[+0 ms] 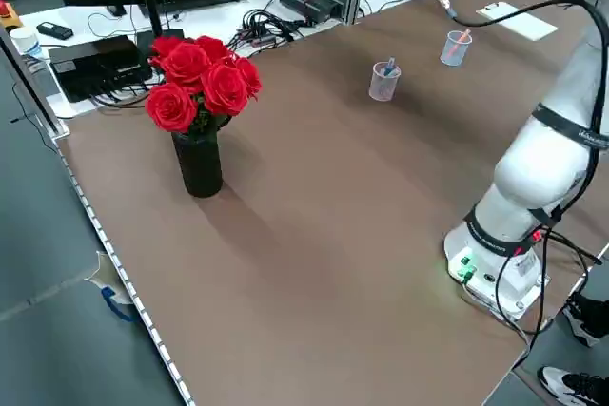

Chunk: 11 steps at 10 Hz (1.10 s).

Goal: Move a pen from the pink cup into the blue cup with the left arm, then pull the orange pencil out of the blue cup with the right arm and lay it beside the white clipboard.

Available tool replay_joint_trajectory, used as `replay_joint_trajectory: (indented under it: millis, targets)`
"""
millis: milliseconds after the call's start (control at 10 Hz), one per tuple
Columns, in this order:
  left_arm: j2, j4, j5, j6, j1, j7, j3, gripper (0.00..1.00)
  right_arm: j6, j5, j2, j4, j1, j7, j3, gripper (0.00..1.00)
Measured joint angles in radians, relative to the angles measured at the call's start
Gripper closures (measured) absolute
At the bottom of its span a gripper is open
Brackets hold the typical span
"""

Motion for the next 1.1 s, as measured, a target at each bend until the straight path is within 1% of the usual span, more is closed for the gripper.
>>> replay_joint_trajectory:
  millis: [100, 300, 400, 500, 700, 800, 900, 1100]
  targets:
    - [0.034, 0.005, 0.000, 0.025, -0.005, -0.036, -0.038, 0.00, 0.000, 0.000, 0.000, 0.000, 0.000, 0.000, 0.000, 0.00]
    - [0.098, 0.009, 0.008, 0.075, -0.035, -0.156, -0.087, 0.00, 0.000, 0.000, 0.000, 0.000, 0.000, -0.001, 0.001, 0.00]
    - [0.131, 0.009, 0.038, 0.101, -0.057, -0.236, -0.108, 0.00, 0.000, 0.000, 0.000, 0.000, 0.000, -0.001, 0.001, 0.00]
    - [0.169, 0.009, 0.081, 0.134, -0.073, -0.331, -0.143, 0.00, -0.001, 0.000, 0.000, -0.001, 0.000, -0.001, 0.000, 0.00]
    - [0.260, 0.009, 0.202, 0.212, -0.092, -0.535, -0.234, 0.00, -0.002, 0.000, 0.001, -0.001, -0.001, -0.001, 0.000, 0.00]
    - [0.301, 0.010, 0.260, 0.235, -0.101, -0.613, -0.269, 0.00, -0.003, 0.000, 0.001, -0.001, -0.002, -0.001, -0.001, 0.00]
    - [0.333, 0.011, 0.302, 0.253, -0.114, -0.668, -0.286, 0.00, -0.004, 0.000, 0.001, -0.002, -0.005, -0.001, -0.002, 0.00]
    - [0.390, 0.013, 0.369, 0.292, -0.152, -0.751, -0.295, 0.01, -0.006, 0.000, 0.001, -0.002, -0.007, -0.001, -0.002, 0.00]
